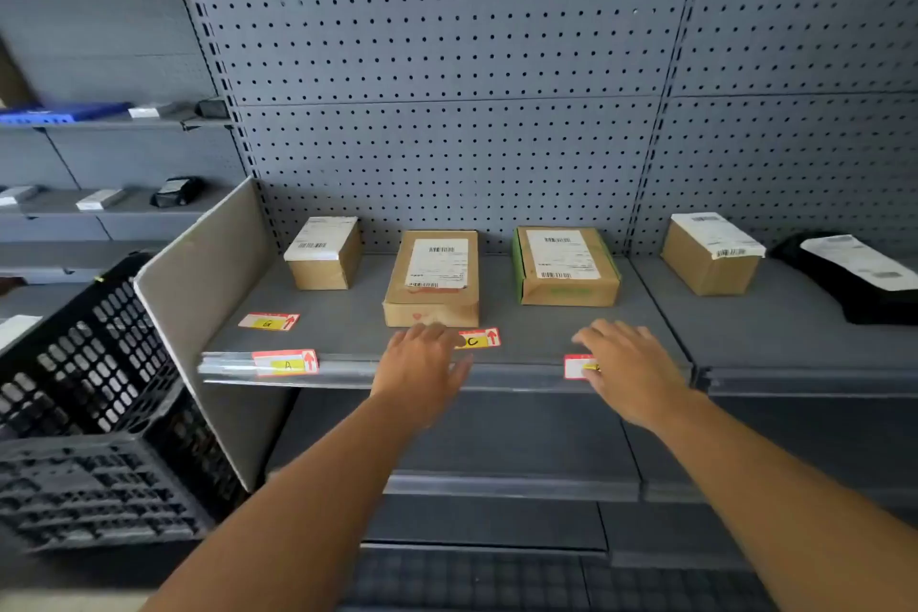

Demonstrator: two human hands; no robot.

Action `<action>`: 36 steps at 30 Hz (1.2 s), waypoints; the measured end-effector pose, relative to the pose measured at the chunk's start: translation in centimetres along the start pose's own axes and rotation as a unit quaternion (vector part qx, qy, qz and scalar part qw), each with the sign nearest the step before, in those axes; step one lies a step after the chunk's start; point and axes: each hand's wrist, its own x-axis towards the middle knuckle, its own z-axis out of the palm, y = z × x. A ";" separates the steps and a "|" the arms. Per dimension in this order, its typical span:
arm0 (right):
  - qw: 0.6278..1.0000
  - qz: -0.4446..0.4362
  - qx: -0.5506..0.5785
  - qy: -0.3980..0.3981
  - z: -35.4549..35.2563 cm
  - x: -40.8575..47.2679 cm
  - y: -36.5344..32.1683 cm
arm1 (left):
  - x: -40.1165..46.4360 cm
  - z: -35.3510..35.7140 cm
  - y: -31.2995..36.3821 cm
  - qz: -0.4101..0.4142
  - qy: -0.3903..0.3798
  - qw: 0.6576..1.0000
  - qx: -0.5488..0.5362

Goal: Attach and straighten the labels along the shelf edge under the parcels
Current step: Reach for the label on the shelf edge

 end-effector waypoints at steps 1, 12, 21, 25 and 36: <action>1.000 0.005 0.004 -0.007 -0.1 -0.1 0.7 | 0.6 0.3 0.8 0.024 -0.001 1.000 -0.001; 0.989 0.076 0.128 -0.019 0.4 -0.9 3.6 | 5.5 4.0 10.2 0.133 -0.030 0.989 -0.050; 0.982 0.092 0.166 -0.024 0.9 -0.4 4.9 | 6.6 4.3 10.6 0.094 -0.054 0.986 -0.128; 0.981 0.085 0.173 -0.014 1.2 -0.4 5.0 | 6.8 4.0 10.4 0.112 -0.064 0.984 -0.127; 0.988 -0.009 0.147 0.043 0.8 1.4 0.4 | 5.7 2.9 5.1 0.110 -0.040 0.989 -0.094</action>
